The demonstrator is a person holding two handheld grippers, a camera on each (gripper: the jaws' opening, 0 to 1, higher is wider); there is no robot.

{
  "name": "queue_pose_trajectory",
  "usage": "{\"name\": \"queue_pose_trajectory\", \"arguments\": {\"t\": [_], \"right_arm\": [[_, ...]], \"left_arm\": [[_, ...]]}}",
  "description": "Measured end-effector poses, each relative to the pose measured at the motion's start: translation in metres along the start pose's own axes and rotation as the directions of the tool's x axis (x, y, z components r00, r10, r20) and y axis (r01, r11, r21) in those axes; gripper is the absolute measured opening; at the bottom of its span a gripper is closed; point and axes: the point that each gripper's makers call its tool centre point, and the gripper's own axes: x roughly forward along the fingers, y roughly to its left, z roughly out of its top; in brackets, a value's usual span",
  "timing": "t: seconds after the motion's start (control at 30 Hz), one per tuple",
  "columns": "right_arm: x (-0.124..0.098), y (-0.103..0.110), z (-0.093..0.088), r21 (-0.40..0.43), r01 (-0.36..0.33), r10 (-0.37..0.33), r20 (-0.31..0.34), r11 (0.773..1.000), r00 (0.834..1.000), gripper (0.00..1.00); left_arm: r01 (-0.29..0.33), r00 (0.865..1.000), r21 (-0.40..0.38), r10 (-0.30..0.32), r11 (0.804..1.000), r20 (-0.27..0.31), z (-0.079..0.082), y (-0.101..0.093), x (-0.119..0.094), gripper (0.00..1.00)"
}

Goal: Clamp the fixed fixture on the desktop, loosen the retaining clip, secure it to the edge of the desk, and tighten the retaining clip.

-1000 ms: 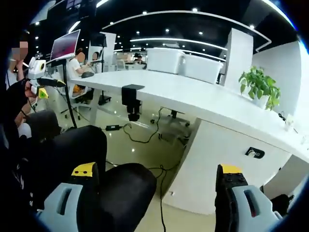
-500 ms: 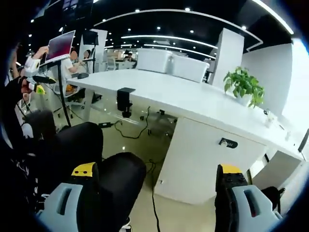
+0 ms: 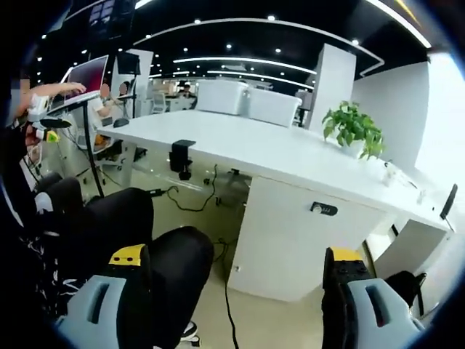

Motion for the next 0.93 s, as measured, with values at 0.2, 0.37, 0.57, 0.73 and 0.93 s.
{"name": "queue_pose_trajectory", "arguments": {"t": [0.2,0.37,0.57,0.73,0.93], "right_arm": [[0.000,0.004,0.000,0.014,0.014,-0.014,0.003,1.000,1.000,0.93],[0.002,0.015,0.008,0.012,-0.009,0.009,0.034,1.000,0.999,0.92],[-0.001,0.020,0.010,-0.018,-0.018,0.019,0.049,1.000,0.999,0.90],[-0.003,0.020,0.007,0.013,-0.016,0.015,0.055,1.000,0.998,0.90],[-0.005,0.023,0.006,0.013,-0.018,0.017,0.057,1.000,0.998,0.89]], "left_arm": [[-0.033,0.999,-0.026,0.033,0.999,0.026,0.001,0.012,-0.013,0.95],[-0.029,0.999,-0.018,0.030,0.999,0.036,0.002,0.009,-0.017,0.95],[-0.032,0.998,0.001,0.032,0.999,0.053,0.007,0.007,-0.020,0.95],[-0.037,0.997,0.037,0.034,0.999,0.073,0.012,0.002,-0.020,0.95],[-0.030,0.996,0.049,0.026,0.998,0.080,0.016,-0.002,-0.022,0.95]]}}
